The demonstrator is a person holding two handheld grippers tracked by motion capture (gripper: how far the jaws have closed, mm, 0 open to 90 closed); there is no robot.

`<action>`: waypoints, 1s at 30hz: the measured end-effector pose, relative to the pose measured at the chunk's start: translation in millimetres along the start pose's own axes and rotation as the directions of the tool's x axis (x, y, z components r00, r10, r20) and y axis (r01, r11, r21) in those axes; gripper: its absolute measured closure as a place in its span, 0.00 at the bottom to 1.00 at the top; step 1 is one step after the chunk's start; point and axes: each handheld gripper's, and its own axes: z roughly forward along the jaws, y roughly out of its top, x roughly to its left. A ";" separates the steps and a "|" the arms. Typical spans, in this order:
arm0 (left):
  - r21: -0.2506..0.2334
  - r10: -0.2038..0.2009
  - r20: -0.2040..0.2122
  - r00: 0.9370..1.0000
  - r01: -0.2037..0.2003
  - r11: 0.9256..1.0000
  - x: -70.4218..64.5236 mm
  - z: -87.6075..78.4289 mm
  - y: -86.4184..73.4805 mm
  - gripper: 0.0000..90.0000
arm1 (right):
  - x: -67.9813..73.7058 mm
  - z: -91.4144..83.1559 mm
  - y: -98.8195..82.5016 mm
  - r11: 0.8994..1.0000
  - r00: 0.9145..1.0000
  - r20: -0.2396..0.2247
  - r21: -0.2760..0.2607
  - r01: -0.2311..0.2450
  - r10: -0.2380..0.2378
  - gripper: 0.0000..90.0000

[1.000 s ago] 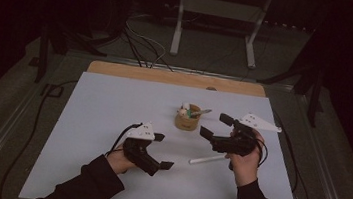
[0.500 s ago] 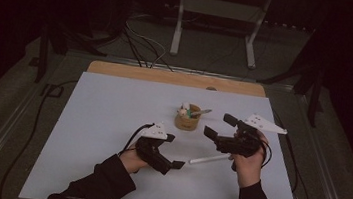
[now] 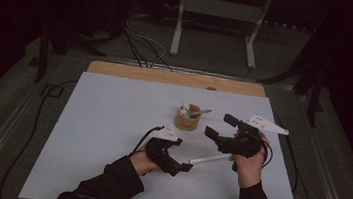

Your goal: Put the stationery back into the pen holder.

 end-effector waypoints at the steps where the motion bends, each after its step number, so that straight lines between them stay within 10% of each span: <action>1: 0.000 0.000 0.000 1.000 0.000 1.000 0.0 0.0 0.0 0.00 | 0.0 0.0 0.0 1.000 1.000 0.000 0.000 0.000 0.000 0.03; 13: 0.104 0.064 -0.058 0.996 -0.058 0.993 -1.2 25.5 -4.1 0.06 | -0.4 -0.3 -0.2 1.000 1.000 -0.011 -0.006 -0.009 0.009 0.03; 30: 0.203 0.115 -0.100 0.988 -0.093 0.975 4.1 44.5 -14.7 0.40 | 0.3 0.3 -0.9 1.000 1.000 -0.023 -0.005 -0.014 0.014 0.03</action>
